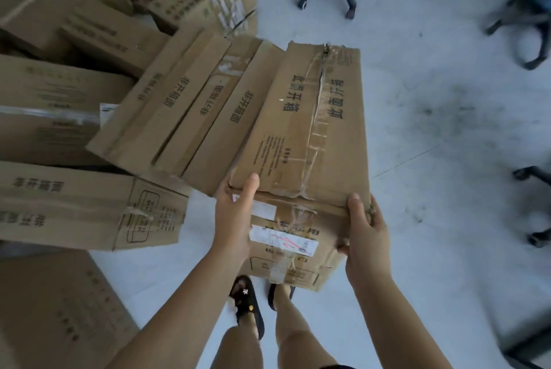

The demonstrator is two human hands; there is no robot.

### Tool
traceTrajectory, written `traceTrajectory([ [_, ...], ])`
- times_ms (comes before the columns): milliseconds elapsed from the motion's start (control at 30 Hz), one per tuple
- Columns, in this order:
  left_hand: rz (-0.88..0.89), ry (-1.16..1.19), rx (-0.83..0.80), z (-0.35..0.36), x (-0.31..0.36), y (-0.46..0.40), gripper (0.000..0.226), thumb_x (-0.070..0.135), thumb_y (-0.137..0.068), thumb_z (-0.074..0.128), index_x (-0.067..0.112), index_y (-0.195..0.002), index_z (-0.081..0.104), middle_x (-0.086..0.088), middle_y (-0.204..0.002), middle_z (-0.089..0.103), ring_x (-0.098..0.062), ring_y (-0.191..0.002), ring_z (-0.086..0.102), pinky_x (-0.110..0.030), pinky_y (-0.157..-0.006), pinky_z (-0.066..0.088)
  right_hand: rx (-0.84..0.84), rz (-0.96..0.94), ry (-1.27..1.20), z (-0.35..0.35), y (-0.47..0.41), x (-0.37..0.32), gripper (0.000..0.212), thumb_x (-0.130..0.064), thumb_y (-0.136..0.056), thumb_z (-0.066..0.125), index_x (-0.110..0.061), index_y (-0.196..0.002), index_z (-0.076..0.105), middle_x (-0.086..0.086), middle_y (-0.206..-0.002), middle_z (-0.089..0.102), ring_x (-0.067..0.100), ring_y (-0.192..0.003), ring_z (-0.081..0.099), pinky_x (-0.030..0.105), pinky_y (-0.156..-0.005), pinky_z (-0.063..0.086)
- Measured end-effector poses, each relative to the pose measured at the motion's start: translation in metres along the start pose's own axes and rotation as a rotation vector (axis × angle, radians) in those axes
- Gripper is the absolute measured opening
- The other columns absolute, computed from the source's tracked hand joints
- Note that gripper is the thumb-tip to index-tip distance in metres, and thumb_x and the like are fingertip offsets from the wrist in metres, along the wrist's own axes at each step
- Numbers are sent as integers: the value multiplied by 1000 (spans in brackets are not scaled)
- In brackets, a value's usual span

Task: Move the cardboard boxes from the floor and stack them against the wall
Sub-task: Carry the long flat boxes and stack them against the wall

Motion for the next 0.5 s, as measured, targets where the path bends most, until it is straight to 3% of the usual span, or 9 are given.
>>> traceTrajectory([
  [133,38,8,-4,-24,0,49,44,38,-89,60,32,-131,47,20,-113,58,-1,-107,52,-46,-102,43,-71,-38,41,-16,44,-11,29,-33,-93,55,-35,-122,57,-17,-98,71,3,-85,69,37,-77,52],
  [233,69,20,1,-42,-7,89,41,39,-89,59,33,-128,48,20,-112,59,1,-103,52,-46,-102,43,-113,-72,49,-35,78,-13,26,-32,-93,55,-39,-118,57,-22,-91,71,-1,-76,68,34,-67,50],
  [333,72,77,15,-70,-18,132,34,38,-89,60,31,-121,51,22,-102,59,0,-96,54,-45,-99,46,-185,-139,64,-45,124,-12,28,-31,-93,55,-40,-120,57,-20,-94,71,0,-76,68,28,-59,47],
  [433,100,108,25,-107,-37,177,26,41,-89,59,34,-113,50,23,-94,56,-1,-87,55,-37,-80,53,-252,-200,78,-56,173,0,36,-33,-93,55,-39,-129,52,-13,-107,69,4,-84,68,22,-59,45],
  [500,129,150,36,-133,-51,208,22,41,-90,58,36,-109,51,20,-95,59,-3,-87,57,-34,-71,52,-300,-242,110,-64,206,9,40,-36,-92,55,-40,-131,49,-9,-115,67,11,-95,66,25,-65,46],
])
Point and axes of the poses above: each hand's wrist, its own y-axis away from the middle knuckle, its own z-axis out of the palm, x = y × z, the point moved 10 cm from there along -y, towards the middle knuckle
